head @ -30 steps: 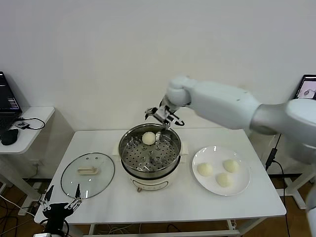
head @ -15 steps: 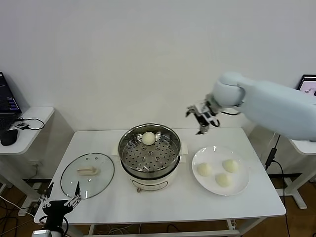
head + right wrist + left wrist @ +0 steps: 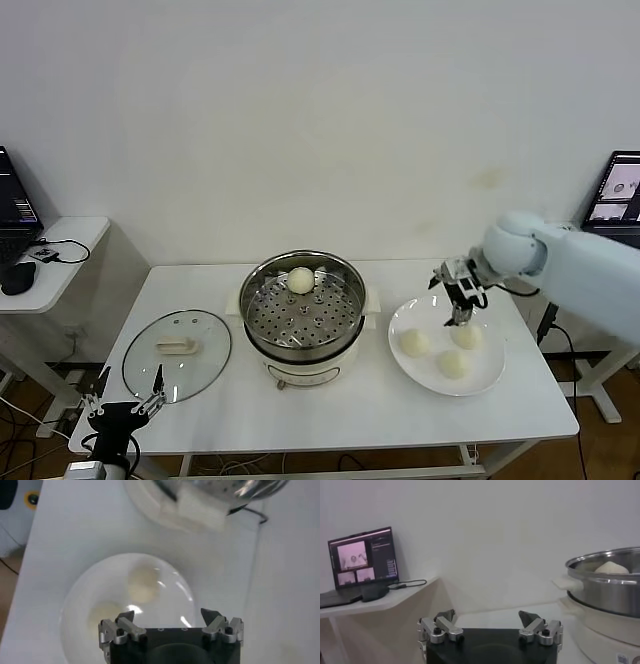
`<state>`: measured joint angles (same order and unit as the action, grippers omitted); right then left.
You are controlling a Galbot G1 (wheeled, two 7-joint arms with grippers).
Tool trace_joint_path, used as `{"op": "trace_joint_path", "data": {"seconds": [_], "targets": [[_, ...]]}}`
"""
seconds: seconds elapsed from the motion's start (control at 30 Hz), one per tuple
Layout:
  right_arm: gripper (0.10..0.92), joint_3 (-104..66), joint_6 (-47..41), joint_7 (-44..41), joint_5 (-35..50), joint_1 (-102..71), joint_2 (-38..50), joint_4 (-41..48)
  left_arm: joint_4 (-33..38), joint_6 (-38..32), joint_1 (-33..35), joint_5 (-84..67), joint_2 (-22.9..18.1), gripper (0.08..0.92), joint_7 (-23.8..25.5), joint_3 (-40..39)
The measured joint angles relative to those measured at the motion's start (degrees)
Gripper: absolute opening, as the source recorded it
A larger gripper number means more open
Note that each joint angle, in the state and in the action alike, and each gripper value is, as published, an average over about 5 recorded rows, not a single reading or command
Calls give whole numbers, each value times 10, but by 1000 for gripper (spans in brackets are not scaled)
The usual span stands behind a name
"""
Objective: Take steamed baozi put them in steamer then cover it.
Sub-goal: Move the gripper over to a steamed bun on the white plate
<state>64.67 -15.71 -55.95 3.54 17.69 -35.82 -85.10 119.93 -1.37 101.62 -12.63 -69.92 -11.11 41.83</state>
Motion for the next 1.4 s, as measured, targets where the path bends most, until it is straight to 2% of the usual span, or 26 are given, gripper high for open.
{"op": "trace_joint_path", "data": {"seconds": [0.6, 1.1, 1.4], "targets": [[811, -44, 12, 18, -55, -98, -89, 95, 1, -1, 11, -1, -7, 823, -1, 15], [708, -63, 21, 23, -83, -135, -128, 154, -2, -1, 7, 0, -11, 823, -1, 11], [606, -73, 22, 23, -89, -148, -132, 162, 2, 0, 9, 0, -11, 823, -1, 11]]}}
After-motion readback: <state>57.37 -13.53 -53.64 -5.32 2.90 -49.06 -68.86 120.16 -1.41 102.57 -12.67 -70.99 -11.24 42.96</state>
